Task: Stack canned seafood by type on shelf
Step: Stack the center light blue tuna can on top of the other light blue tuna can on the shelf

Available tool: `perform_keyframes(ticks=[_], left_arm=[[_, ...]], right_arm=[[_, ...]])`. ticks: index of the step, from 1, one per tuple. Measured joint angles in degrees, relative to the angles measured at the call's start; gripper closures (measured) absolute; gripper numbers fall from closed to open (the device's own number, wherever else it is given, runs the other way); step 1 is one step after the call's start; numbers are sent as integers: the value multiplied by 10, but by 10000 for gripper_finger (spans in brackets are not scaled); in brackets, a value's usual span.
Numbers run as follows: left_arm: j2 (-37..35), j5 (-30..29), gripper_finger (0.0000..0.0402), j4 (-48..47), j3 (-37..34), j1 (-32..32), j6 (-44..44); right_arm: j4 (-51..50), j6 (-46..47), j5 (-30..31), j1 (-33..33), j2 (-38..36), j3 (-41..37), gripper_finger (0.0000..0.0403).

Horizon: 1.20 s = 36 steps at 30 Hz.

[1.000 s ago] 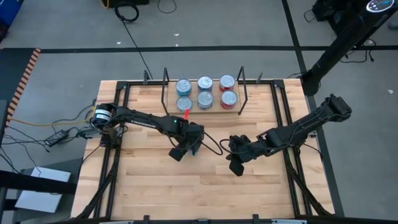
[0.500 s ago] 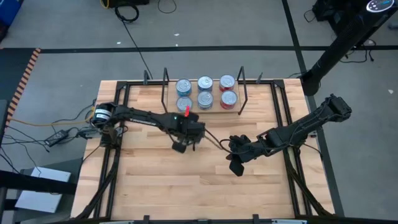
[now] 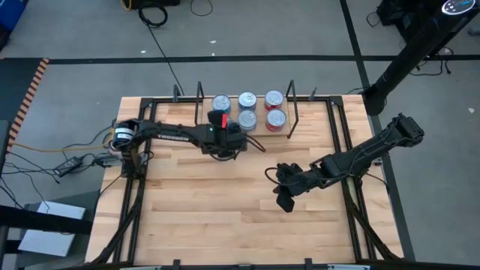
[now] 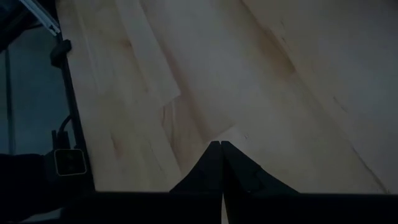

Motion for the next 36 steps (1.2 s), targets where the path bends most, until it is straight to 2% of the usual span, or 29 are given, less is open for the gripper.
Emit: perform_keyframes(ticks=[4,14,21,23,28,36], left_arm=[[0,-32,254,2,0,13,3],[0,-25,254,63,-44,60,47],[-2,-29,254,75,-67,69,68],[-2,-26,239,76,-68,69,76],[3,43,188,72,-72,68,83],[1,50,181,70,-71,65,83]], right_arm=[[0,9,-9,-1,0,0,397],[0,27,-9,-1,0,0,397],[1,27,-9,-1,0,0,397],[1,27,-9,-1,0,0,397],[1,28,-9,-2,0,0,397],[1,29,-10,-2,0,0,397]])
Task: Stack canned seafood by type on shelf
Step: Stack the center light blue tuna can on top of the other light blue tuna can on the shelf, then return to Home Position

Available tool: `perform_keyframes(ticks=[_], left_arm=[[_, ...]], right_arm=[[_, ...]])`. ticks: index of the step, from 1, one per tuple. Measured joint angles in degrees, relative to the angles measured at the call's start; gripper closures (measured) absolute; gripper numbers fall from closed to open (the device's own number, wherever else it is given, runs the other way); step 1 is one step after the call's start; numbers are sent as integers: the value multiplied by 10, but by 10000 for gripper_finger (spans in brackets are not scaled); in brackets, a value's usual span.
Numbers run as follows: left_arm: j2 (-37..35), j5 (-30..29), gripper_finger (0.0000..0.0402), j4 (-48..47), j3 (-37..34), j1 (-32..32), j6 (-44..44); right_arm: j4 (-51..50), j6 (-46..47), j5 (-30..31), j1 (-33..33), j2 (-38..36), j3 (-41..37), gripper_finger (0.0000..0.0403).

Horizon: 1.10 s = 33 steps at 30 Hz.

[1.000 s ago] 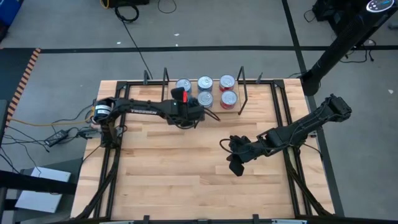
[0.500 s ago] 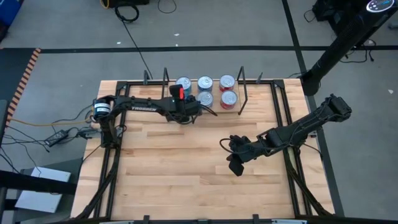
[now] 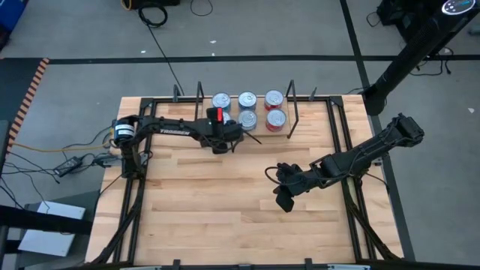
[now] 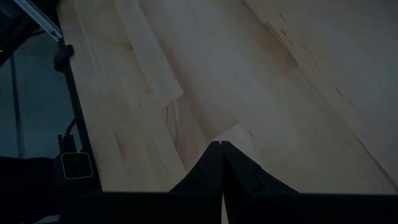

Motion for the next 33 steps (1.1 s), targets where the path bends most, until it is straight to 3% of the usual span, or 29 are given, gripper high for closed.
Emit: perform_keyframes(ticks=[15,21,28,33], left_arm=[[0,-4,179,-47,3,0,14],[-3,24,178,-66,32,-5,-8],[-50,97,178,-51,33,-17,-71],[-118,162,181,25,-7,-20,-118]], right_arm=[[0,0,0,0,0,0,396],[0,-5,0,0,0,0,396],[1,-40,0,0,0,0,396],[17,-91,2,-11,0,0,396]])
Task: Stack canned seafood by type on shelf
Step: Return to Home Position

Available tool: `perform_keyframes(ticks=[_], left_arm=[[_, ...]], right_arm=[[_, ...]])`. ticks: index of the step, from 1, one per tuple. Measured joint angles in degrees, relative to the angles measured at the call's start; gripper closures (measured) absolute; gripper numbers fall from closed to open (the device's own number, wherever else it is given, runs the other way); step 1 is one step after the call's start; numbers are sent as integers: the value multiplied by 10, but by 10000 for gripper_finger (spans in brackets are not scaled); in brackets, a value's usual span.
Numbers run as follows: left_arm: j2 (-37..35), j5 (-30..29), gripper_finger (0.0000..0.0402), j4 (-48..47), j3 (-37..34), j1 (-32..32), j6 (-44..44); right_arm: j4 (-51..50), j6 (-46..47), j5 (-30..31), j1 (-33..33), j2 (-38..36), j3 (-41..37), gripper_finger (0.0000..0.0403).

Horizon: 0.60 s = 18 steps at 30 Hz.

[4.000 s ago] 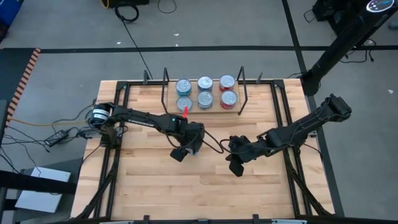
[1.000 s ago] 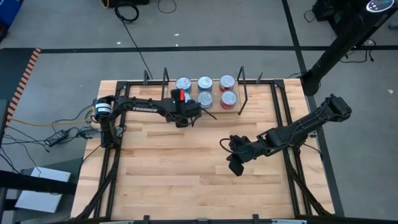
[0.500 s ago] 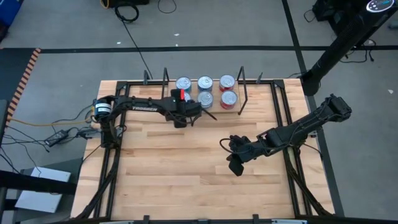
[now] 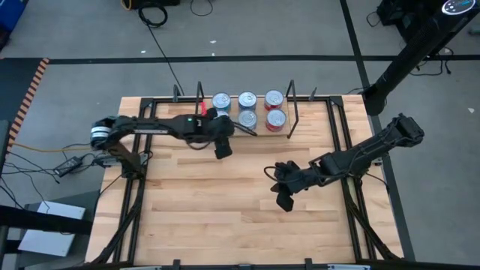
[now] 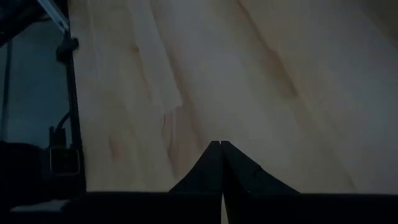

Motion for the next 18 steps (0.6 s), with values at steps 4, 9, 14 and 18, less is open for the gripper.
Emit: perform_keyframes(ticks=[4,9,14,18], left_arm=[[-64,42,204,83,-64,-5,-20],[-152,60,254,184,-159,-23,-23],[-240,90,311,322,-252,-47,-32],[-290,134,361,446,-324,-63,-36]], right_arm=[[14,-35,12,-13,0,0,396],[25,-79,15,-32,-10,0,397],[43,-132,17,-55,-38,0,398],[53,-177,34,-68,-66,0,398]])
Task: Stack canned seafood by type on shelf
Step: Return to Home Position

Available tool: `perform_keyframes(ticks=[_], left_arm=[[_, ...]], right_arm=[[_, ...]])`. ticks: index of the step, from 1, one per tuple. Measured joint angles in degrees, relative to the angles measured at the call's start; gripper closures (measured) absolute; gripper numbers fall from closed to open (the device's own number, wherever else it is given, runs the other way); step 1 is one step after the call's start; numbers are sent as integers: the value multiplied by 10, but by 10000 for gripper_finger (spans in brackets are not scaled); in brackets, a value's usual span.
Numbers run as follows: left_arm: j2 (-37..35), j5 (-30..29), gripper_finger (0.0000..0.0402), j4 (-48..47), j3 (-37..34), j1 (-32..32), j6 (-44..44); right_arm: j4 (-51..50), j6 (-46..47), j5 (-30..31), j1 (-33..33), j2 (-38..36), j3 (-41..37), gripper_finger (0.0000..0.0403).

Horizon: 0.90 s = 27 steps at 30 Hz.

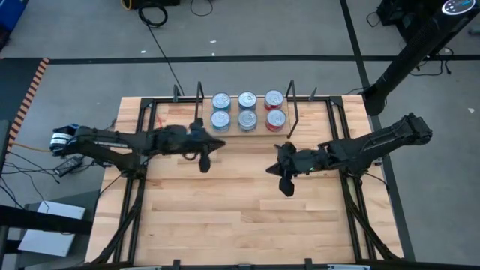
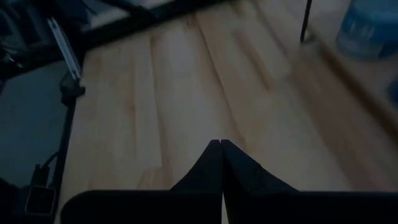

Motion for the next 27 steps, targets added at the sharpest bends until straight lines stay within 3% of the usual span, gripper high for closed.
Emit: perform_keyframes(ticks=[3,10,15,21,27], left_arm=[[-22,29,394,99,-49,-6,1],[-24,37,399,300,-135,-7,-39],[-22,36,400,321,-159,-7,-40],[-22,36,400,328,-177,-7,-2],[-23,36,401,359,-222,-6,5]], right_arm=[[11,-37,7,-9,-21,0,399],[13,-92,0,-31,-79,-34,399],[78,-118,-12,-46,-145,-124,400],[207,-125,-67,-82,-228,-267,401],[241,-133,-93,-121,-304,-361,401]])
